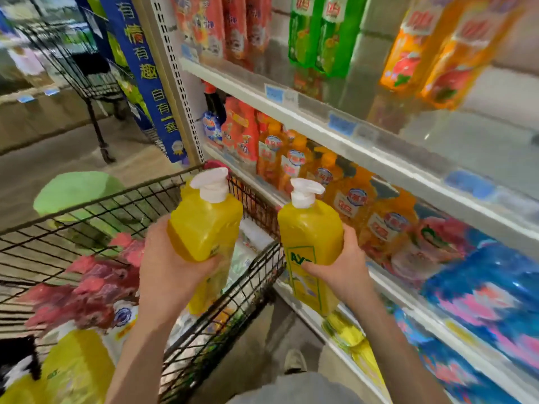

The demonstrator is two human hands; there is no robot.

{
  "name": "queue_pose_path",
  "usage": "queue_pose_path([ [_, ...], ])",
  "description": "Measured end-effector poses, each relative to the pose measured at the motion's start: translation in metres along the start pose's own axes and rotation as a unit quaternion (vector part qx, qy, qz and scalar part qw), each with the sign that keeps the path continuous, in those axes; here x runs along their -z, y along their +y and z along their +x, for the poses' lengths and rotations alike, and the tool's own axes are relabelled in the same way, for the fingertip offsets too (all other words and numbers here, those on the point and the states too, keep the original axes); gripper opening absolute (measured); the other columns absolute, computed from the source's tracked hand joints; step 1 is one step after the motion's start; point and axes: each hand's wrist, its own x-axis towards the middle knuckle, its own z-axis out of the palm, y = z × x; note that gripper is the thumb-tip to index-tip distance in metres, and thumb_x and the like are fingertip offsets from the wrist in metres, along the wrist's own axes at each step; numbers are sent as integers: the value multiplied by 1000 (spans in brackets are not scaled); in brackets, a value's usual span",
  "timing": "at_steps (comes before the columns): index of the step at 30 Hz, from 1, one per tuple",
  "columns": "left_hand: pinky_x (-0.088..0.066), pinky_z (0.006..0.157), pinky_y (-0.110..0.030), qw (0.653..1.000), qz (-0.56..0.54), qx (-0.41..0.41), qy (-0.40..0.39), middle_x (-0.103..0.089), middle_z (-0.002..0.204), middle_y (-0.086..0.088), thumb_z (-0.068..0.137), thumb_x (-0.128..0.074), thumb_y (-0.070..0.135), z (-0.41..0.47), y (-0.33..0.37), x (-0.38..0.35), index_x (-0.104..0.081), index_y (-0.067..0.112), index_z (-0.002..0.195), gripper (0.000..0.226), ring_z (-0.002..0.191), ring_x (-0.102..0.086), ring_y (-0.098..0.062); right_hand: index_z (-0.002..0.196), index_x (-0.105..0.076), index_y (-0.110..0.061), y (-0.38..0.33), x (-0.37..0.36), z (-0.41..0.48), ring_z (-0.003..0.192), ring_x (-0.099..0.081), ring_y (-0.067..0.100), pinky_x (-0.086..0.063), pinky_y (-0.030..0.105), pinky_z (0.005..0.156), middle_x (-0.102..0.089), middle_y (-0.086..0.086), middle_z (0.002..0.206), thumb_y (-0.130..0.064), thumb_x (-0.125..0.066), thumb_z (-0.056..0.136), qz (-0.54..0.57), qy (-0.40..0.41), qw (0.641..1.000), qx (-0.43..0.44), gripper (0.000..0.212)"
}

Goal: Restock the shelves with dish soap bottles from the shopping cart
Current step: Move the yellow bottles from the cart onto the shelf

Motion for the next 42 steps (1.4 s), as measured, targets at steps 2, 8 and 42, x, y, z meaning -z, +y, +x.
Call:
queue_pose_path([
  [2,-43,93,-41,999,-11,-27,-36,-48,118,3,48,-93,25,-13,11,4,-43,22,128,94,110,-47,-19,133,-34,-18,13,6,-29,98,-45,15,-30,22,71,-45,-6,111,-19,-87,62,-3,44,999,-27,89],
  [8,-29,73,-10,973,-77,-114,-186,-38,112,10,55,-90,15,-73,29,-15,-42,18,128,87,93,-37,2,123,-42,-13,59,22,-139,96,-51,20,-34,29,71,-48,-3,104,-19,-89,57,-22,166,975,-149,81],
  [42,-41,81,-32,745,3,-301,-596,-54,114,-7,38,-87,35,-585,161,-215,-49,13,119,92,105,-54,-25,122,-41,-11,296,208,-689,101,-58,36,-40,33,72,-61,12,107,-20,-87,57,85,559,648,-511,80],
])
